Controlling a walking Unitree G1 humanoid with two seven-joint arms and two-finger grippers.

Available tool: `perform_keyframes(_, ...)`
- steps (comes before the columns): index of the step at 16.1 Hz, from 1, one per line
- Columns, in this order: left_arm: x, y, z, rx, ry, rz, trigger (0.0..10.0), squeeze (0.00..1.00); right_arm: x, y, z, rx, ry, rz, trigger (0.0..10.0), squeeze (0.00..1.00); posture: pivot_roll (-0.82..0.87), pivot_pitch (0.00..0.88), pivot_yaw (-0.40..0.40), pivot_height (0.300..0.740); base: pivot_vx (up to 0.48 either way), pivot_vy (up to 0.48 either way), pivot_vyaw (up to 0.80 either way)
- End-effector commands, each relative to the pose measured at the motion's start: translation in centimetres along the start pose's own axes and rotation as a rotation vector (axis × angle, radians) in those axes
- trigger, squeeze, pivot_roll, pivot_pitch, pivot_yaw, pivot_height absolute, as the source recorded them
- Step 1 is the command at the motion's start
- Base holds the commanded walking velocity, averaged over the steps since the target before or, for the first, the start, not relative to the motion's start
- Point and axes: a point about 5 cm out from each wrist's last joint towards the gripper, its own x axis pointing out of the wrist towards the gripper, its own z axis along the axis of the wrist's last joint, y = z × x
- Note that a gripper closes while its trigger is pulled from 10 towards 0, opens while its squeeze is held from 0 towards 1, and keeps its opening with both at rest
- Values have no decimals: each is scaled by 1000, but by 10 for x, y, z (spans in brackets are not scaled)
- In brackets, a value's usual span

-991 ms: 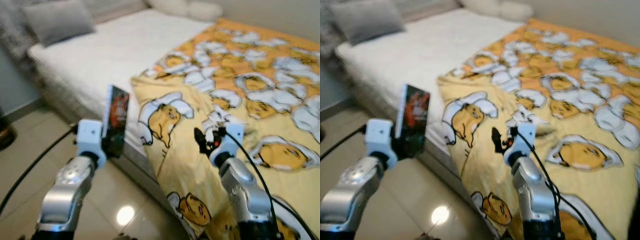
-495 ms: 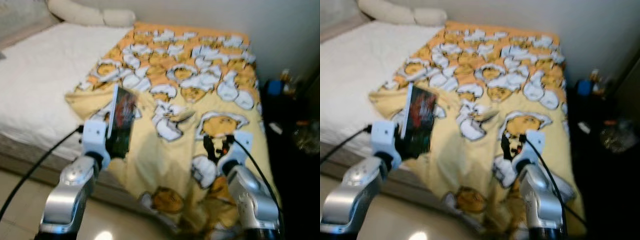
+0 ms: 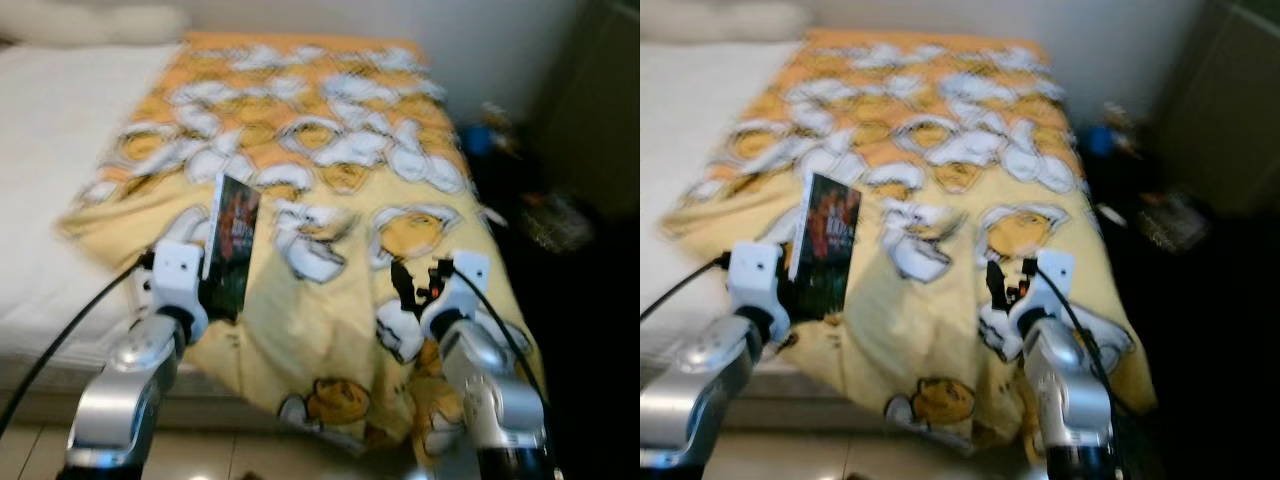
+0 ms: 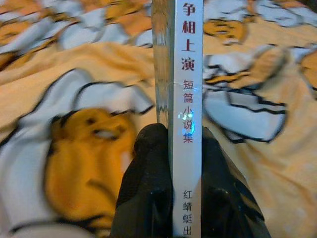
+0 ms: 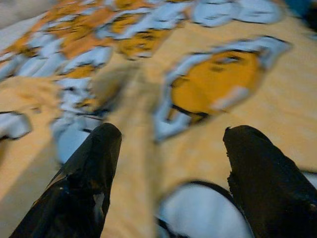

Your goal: Clean up the room

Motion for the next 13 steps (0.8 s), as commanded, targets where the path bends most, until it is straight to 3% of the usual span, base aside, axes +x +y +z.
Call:
perform_keyframes(1,1,-9,10,13,-46,-40,10000,0,-2,-6,0,6,7,-28,10000,0,-37,0,0,740,0,480,-800)
perform_keyframes(6,0,-9,10,24,-40,-49,10000,0,-1,-5,0,9,8,-35,10000,0,-29,0,-6,740,0,480,-735)
perform_keyframes(13,1,-6,10,44,-35,-47,10000,0,-1,-2,1,-37,-7,-5,10000,0,-21,0,1,740,0,480,0)
